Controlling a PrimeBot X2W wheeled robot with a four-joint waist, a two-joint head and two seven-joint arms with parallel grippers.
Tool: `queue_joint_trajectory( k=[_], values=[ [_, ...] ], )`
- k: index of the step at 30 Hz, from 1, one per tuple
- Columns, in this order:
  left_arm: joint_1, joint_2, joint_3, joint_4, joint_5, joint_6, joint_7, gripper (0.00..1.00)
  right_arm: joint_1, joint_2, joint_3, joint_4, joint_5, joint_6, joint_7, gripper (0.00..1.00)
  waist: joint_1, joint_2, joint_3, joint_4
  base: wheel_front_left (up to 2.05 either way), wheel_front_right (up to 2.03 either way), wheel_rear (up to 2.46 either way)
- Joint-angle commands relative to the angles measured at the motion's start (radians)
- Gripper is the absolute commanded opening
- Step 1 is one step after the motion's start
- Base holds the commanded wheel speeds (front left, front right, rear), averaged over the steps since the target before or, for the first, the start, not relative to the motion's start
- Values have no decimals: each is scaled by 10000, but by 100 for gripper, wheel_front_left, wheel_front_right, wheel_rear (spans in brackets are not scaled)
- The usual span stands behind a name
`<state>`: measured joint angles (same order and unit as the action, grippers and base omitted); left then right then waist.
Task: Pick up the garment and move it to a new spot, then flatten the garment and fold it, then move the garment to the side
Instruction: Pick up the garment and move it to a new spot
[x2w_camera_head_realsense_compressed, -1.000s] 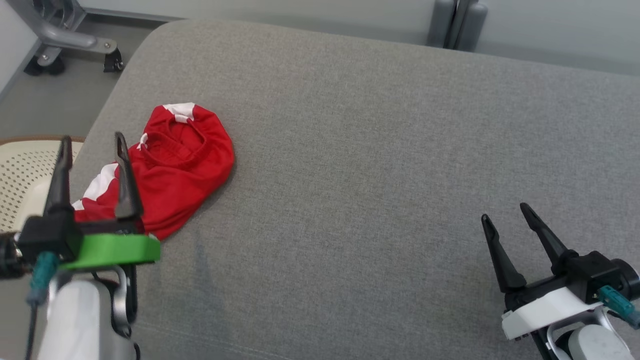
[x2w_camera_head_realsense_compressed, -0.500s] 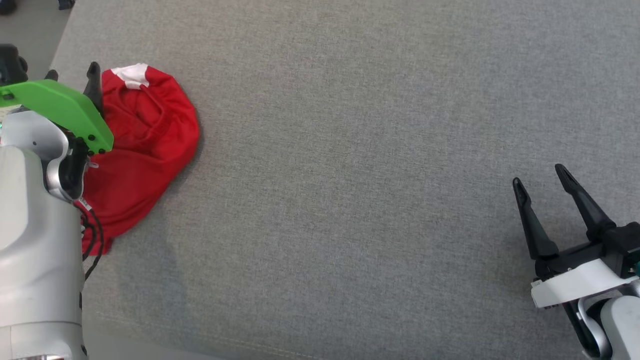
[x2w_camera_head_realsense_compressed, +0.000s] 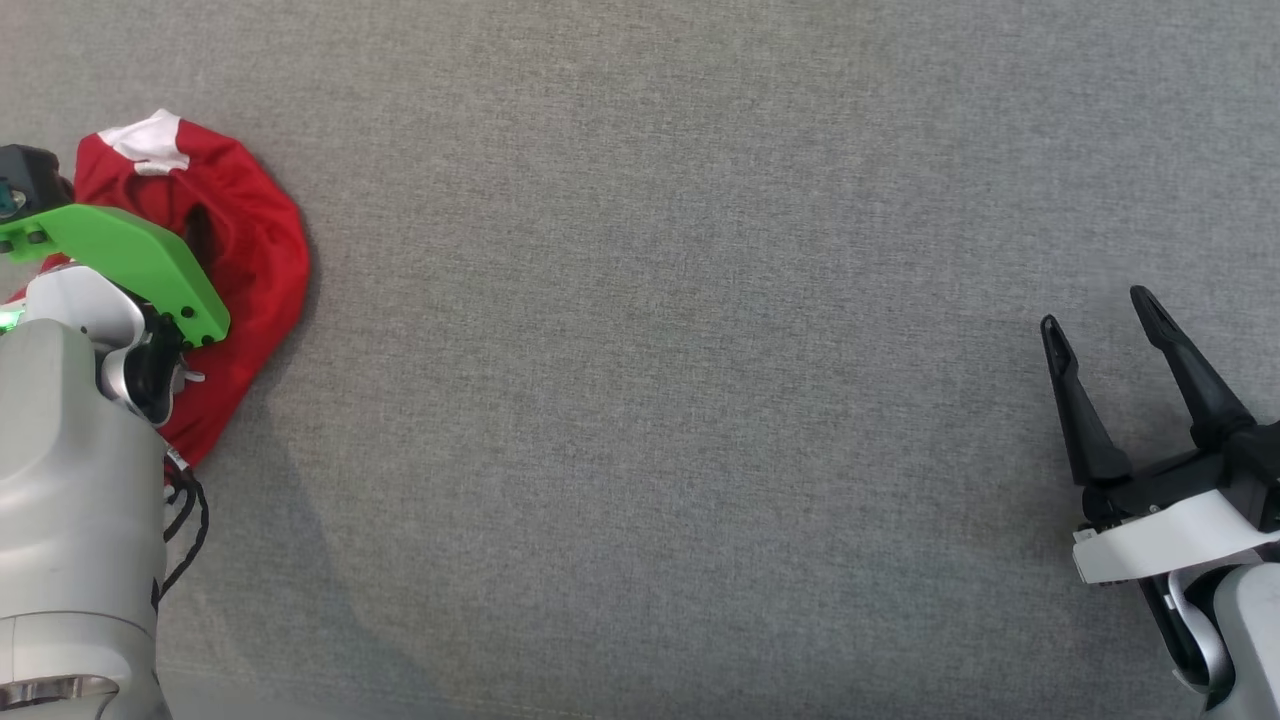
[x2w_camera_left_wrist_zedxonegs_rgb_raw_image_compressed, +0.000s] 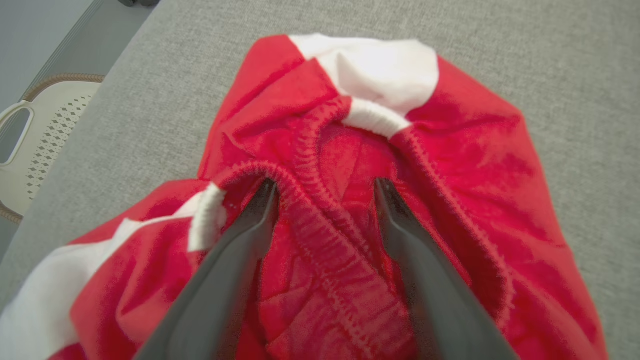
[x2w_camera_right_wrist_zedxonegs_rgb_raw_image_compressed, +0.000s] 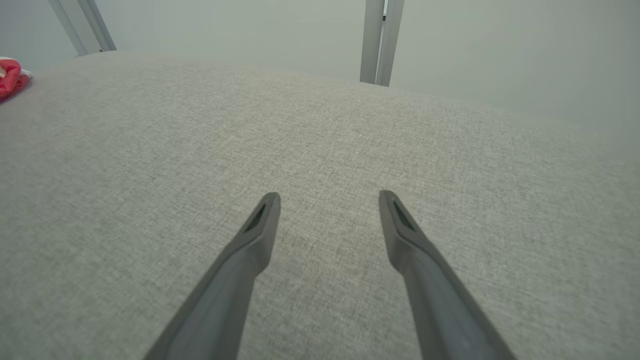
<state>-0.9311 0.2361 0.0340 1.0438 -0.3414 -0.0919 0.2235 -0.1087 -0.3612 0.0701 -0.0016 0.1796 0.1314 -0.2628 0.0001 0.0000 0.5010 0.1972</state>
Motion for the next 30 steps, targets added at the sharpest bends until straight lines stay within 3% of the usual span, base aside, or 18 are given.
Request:
queue_joint_trajectory(
  k=[1, 10, 16, 25, 30],
  values=[
    [4, 85, -57, 161, 139, -10, -246, 0, -32, 50, -29, 25, -43, -17, -25, 100, -1, 0, -74, -114, 0, 0, 0],
    [23, 556, -711, -437, 309, -346, -2565, 0, 224, 740, 270, 375, 75, -17, -25, 100, -1, 0, -1471, -653, 0, 0, 0],
    [661, 790, -1670, -2202, -218, -394, -3252, 0, 516, 1221, 576, 705, 149, -17, -25, 100, -1, 0, -2904, -1482, 0, 0, 0],
    [2617, 1836, -3556, -6266, -1782, -390, -2023, 0, 1218, 1522, 766, 849, 235, -18, -25, 100, -1, 0, -4686, -3625, 0, 0, 0],
    [3376, 1804, -4200, -8228, -2301, -391, -1270, 0, 1512, 1529, 556, 741, 241, -17, -25, 100, -1, 0, -4899, -4753, 0, 0, 0]
  ],
)
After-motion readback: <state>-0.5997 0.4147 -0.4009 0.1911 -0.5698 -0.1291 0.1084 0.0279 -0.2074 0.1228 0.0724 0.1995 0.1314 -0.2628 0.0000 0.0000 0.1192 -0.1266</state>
